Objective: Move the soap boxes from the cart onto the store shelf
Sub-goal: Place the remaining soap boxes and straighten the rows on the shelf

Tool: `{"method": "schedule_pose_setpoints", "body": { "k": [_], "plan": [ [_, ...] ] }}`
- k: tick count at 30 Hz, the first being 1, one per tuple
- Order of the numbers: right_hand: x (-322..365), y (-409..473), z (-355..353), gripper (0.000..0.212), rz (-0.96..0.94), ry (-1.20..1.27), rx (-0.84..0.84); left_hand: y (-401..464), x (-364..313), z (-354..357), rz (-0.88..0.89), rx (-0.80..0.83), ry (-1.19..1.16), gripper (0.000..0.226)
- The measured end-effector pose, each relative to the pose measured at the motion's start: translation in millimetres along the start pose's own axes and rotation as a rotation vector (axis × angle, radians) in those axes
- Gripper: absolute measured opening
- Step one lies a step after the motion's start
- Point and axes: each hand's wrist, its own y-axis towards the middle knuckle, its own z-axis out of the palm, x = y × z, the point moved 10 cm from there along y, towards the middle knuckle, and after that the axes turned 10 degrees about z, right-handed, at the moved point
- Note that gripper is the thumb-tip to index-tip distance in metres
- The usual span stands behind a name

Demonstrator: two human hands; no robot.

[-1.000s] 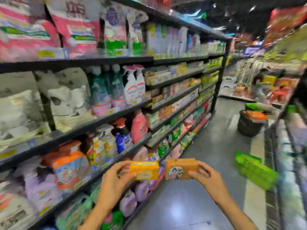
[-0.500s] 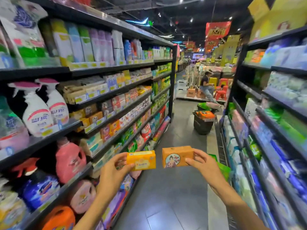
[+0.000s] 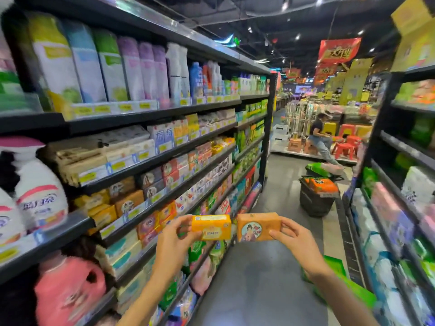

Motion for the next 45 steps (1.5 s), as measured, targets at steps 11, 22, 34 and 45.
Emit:
{"method": "schedule_pose_setpoints", "body": {
  "k": [11, 22, 34, 45],
  "plan": [
    [39.2, 193.7, 182.8, 0.036, -0.126, -0.066, 0.46, 76.2, 71.1, -93.5, -0.084, -0.378, 0.242, 0.041],
    [56.6, 251.5, 342.4, 0.035, -0.21, -0.105, 0.883, 55.8, 86.7, -156.4, -0.205, -0.776, 0.454, 0.041],
    [54.2, 281.4, 394.7, 0.04, -0.199, -0.12, 0.921, 91.8, 118.0, -194.7, -0.308, -0.956, 0.645, 0.027],
    [58.4, 274.2, 436.0, 0.04, -0.21, -0.061, 0.861, 96.0, 138.9, -207.9, -0.392, -1.036, 0.763, 0.035]
  ]
}}
